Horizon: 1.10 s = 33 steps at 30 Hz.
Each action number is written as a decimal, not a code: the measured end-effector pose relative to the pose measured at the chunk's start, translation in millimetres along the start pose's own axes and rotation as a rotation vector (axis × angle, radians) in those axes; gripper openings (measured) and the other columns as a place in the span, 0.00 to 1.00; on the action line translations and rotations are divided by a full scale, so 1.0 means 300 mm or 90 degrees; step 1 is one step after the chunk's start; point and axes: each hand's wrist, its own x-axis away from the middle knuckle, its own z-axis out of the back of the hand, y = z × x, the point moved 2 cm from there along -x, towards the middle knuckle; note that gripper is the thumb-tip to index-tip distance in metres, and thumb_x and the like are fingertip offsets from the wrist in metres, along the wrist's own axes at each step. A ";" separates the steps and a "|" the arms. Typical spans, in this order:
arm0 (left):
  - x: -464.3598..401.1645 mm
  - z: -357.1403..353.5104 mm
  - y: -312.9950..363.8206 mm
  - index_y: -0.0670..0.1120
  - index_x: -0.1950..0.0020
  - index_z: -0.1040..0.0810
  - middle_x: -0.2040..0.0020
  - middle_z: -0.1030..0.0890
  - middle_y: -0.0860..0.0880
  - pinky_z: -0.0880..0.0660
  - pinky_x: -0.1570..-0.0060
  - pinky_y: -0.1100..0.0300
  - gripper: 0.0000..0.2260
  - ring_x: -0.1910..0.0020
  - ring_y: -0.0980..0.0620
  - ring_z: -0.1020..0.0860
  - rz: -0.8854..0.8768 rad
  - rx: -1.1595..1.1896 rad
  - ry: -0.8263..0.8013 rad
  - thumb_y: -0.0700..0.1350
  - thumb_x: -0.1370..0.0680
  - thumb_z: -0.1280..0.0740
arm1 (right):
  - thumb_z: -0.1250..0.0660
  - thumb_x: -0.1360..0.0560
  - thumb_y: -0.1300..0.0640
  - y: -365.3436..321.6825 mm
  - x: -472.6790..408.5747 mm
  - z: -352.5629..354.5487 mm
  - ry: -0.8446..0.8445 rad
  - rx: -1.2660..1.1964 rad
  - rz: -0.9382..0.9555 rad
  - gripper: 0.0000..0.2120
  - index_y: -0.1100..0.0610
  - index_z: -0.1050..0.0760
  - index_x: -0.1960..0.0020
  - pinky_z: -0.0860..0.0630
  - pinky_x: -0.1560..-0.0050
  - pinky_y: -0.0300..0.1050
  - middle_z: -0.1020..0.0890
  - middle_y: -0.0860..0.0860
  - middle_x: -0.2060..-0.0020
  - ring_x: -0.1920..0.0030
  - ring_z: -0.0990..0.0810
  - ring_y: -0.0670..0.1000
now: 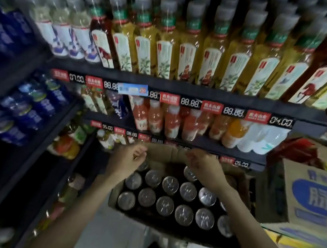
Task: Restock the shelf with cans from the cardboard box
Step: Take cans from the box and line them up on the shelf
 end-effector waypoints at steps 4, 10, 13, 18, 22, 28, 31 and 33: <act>0.096 -0.185 -0.155 0.47 0.39 0.23 0.42 0.21 0.49 0.25 0.49 0.54 0.16 0.42 0.47 0.23 0.037 -0.123 -0.136 0.47 0.27 0.31 | 0.35 0.26 0.55 0.038 0.037 -0.207 -0.150 0.104 -0.039 0.18 0.54 0.28 0.36 0.25 0.53 0.48 0.22 0.53 0.43 0.43 0.23 0.56; 0.057 -0.277 -0.211 0.48 0.28 0.36 0.30 0.34 0.46 0.37 0.31 0.49 0.27 0.30 0.43 0.38 -0.006 -0.311 -0.151 0.50 0.25 0.33 | 0.37 0.26 0.57 0.053 0.022 -0.426 -0.202 0.218 -0.004 0.22 0.58 0.32 0.33 0.31 0.40 0.50 0.27 0.56 0.37 0.37 0.29 0.59; -0.027 -0.298 -0.222 0.45 0.25 0.43 0.26 0.41 0.44 0.41 0.29 0.53 0.30 0.28 0.44 0.41 -0.051 -0.390 -0.182 0.49 0.23 0.35 | 0.36 0.26 0.56 0.043 -0.026 -0.505 -0.254 0.267 0.009 0.28 0.59 0.40 0.28 0.36 0.35 0.52 0.33 0.57 0.32 0.33 0.34 0.59; -0.121 -0.347 -0.259 0.40 0.24 0.51 0.25 0.45 0.38 0.40 0.29 0.52 0.35 0.26 0.41 0.44 -0.037 -0.489 -0.286 0.48 0.23 0.35 | 0.34 0.28 0.62 0.035 -0.086 -0.597 -0.268 0.291 0.021 0.32 0.58 0.42 0.28 0.37 0.35 0.50 0.32 0.56 0.32 0.32 0.33 0.57; -0.140 -0.353 -0.233 0.40 0.30 0.38 0.35 0.30 0.38 0.27 0.43 0.53 0.26 0.37 0.41 0.32 -0.062 -0.554 -0.288 0.41 0.25 0.33 | 0.30 0.29 0.55 0.039 -0.103 -0.584 -0.233 0.228 0.010 0.29 0.57 0.37 0.32 0.37 0.36 0.46 0.26 0.55 0.37 0.35 0.30 0.56; -0.144 -0.175 -0.123 0.47 0.28 0.36 0.32 0.33 0.45 0.28 0.39 0.51 0.29 0.32 0.43 0.36 -0.069 -0.339 -0.216 0.43 0.27 0.29 | 0.21 0.40 0.49 -0.004 -0.050 -0.378 -0.087 -0.106 -0.032 0.34 0.55 0.30 0.38 0.28 0.46 0.45 0.23 0.50 0.44 0.43 0.25 0.53; -0.144 0.001 -0.036 0.52 0.34 0.28 0.40 0.24 0.52 0.27 0.45 0.58 0.30 0.41 0.51 0.26 -0.069 -0.086 -0.110 0.51 0.34 0.23 | 0.19 0.41 0.53 -0.024 -0.016 -0.231 -0.045 -0.346 -0.093 0.29 0.53 0.28 0.44 0.24 0.49 0.43 0.20 0.47 0.50 0.49 0.21 0.47; -0.144 0.084 0.023 0.55 0.39 0.26 0.45 0.21 0.57 0.27 0.47 0.60 0.29 0.46 0.57 0.24 -0.069 0.059 -0.065 0.53 0.38 0.21 | 0.20 0.40 0.53 -0.039 0.004 -0.133 -0.029 -0.478 -0.121 0.27 0.52 0.27 0.44 0.24 0.44 0.45 0.19 0.47 0.49 0.45 0.20 0.48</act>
